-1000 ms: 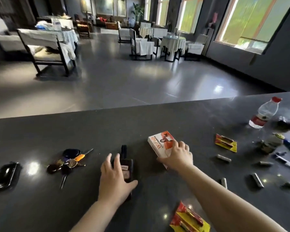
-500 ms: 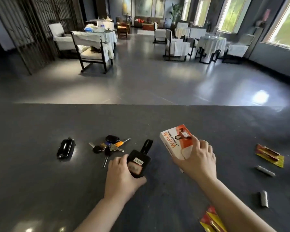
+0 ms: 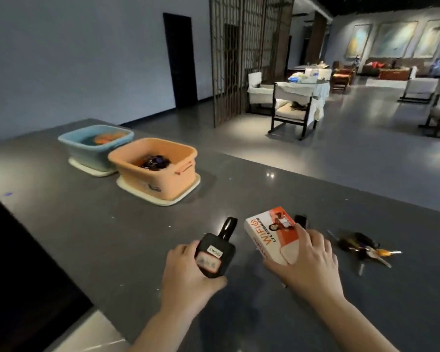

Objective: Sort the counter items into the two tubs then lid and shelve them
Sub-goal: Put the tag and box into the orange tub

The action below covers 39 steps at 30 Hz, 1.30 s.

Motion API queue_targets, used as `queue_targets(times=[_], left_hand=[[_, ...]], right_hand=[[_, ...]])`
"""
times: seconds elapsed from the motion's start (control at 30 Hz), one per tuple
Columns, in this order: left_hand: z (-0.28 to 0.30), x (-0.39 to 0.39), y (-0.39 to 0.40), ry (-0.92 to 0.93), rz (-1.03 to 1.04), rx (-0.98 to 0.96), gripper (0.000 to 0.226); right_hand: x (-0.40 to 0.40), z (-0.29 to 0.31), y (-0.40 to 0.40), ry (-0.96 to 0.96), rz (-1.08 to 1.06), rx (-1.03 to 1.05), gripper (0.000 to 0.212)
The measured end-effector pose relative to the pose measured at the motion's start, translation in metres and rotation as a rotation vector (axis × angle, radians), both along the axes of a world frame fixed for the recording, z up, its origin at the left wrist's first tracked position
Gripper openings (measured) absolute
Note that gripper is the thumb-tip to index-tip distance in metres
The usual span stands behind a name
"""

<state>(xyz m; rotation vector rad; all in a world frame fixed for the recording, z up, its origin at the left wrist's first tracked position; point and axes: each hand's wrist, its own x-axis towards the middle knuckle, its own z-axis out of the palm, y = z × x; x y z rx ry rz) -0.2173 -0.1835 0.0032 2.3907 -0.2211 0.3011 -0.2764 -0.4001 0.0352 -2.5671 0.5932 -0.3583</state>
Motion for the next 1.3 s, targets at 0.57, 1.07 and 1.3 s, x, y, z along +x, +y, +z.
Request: queue_targets(times=[0.57, 1.07, 1.3], left_hand=[[0.055, 0.184, 0.281, -0.084, -0.028, 0.014, 0.082], [0.094, 0.383, 0.287, -0.176, -0.149, -0.046, 0.073], [0.097, 0.476, 0.266, -0.198, -0.274, -0.048, 0.085]], right_hand=[[0.166, 0.034, 0.238, -0.044, -0.132, -0.033, 0.103], [0.324, 0.059, 0.249, -0.082, -0.303, -0.039, 0.103], [0.373, 0.063, 0.255, -0.090, -0.427, -0.079, 0.104]])
